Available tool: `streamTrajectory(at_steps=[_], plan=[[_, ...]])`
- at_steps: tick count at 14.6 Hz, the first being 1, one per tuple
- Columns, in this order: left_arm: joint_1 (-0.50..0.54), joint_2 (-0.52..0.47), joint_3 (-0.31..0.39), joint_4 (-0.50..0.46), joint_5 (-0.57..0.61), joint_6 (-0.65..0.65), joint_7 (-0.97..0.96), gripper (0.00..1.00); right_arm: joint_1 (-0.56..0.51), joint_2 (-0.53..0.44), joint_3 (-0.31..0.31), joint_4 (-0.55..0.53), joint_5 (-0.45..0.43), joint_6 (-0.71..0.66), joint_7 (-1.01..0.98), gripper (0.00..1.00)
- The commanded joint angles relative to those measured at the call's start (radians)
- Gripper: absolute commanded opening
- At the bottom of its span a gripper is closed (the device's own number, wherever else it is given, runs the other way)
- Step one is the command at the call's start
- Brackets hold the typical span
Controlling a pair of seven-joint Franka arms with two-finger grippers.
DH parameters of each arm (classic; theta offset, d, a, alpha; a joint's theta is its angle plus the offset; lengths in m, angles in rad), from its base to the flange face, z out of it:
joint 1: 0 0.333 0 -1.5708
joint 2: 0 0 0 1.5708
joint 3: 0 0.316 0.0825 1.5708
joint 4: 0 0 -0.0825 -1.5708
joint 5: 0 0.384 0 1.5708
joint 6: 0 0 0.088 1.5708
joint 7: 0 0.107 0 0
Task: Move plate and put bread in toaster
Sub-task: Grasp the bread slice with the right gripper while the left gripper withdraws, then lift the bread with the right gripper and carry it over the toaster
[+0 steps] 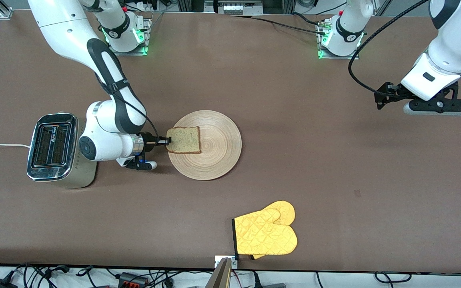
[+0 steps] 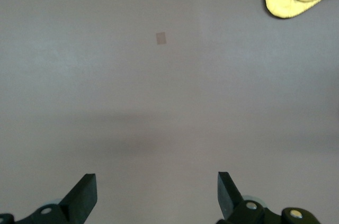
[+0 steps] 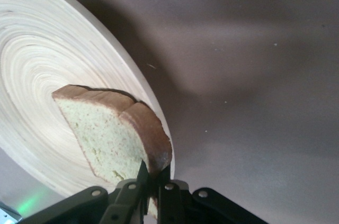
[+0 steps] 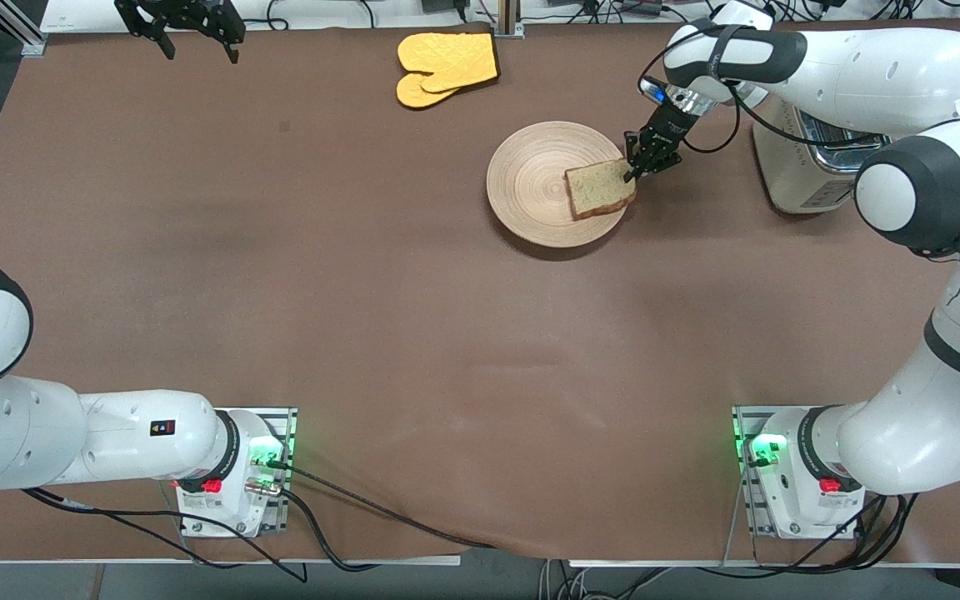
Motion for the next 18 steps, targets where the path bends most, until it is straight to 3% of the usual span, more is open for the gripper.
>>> streamTrajectory(at_steps=[1, 6, 9, 10, 14, 18], plan=[[-0.013, -0.018, 0.015, -0.028, -0.015, 0.022, -0.05, 1.0, 0.003, -0.022, -0.003, 0.022, 0.014, -0.044, 0.01, 0.0], [-0.012, -0.018, 0.016, -0.027, -0.058, 0.014, -0.05, 1.0, 0.003, -0.039, -0.005, 0.07, 0.011, -0.099, 0.044, 0.0], [-0.012, -0.023, 0.015, -0.025, -0.058, 0.002, -0.052, 1.0, -0.011, -0.073, -0.048, 0.134, -0.012, -0.198, 0.061, 0.0], [-0.015, -0.034, 0.009, -0.024, -0.058, 0.003, -0.052, 1.0, -0.003, -0.094, -0.092, 0.166, -0.048, -0.244, 0.07, 0.0], [-0.012, -0.037, 0.004, -0.024, -0.056, -0.001, -0.052, 1.0, -0.007, -0.166, -0.172, 0.312, -0.277, -0.434, 0.107, 0.0], [-0.004, -0.032, 0.009, -0.022, -0.056, -0.001, -0.043, 1.0, -0.007, -0.264, -0.201, 0.323, -0.51, -0.494, 0.107, 0.0]])
